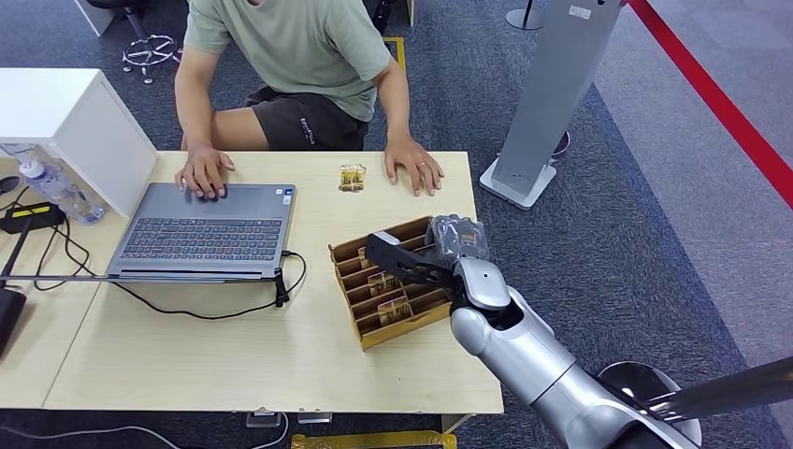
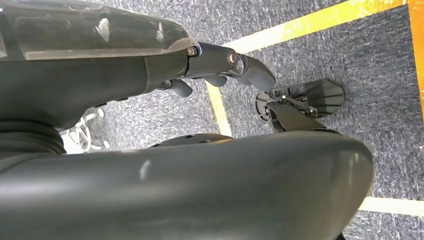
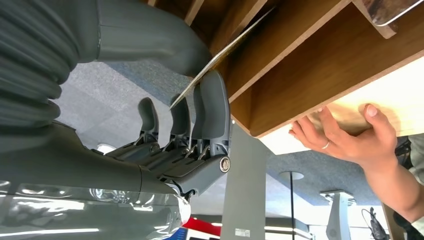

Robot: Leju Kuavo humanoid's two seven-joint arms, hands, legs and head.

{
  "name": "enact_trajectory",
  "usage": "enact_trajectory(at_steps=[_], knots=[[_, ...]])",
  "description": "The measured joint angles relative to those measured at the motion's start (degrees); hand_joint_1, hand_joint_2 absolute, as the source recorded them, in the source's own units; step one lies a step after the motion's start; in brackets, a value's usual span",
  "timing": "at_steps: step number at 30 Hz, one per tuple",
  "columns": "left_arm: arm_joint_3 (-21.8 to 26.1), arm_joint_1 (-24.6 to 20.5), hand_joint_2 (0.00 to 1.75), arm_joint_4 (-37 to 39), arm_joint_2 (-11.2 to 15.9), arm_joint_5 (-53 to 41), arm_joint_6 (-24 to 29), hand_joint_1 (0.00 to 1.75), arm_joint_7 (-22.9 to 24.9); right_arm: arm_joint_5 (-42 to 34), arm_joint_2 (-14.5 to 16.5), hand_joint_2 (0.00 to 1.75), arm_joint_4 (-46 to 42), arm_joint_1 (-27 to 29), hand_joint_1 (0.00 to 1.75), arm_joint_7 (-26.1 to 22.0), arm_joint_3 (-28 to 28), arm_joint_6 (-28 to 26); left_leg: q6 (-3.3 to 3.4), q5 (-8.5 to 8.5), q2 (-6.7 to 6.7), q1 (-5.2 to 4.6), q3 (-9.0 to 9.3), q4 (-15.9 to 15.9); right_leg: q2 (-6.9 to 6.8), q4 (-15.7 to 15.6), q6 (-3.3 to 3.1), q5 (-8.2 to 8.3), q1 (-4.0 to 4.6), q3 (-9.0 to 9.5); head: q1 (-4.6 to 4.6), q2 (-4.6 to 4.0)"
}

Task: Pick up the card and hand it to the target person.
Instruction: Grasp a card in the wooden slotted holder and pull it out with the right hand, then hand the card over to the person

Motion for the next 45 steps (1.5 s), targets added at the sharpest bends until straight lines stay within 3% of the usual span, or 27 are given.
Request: enact_trajectory(at_steps=[23,45], knots=[[0.0,0.0,0.0,0.0,-0.02,-0.2,0.2,0.0,0.31,0.71,-0.01,1.75,-0.77,0.09,1.29,-0.41,-0.14,-1.09,0.0,0.0,0.0,0.0,0.02,0.0,0.0,0.0,0.0,0.0,0.0,0.01,0.03,0.0],[0.04,0.09,0.0,0.02,-0.02,0.06,0.02,0.0,-0.46,5.25,-2.08,1.75,-21.69,3.79,1.29,-4.96,-2.91,-7.25,0.0,0.0,0.01,0.0,0.02,0.0,0.01,0.0,0.0,0.0,0.0,0.0,0.0,0.0]])
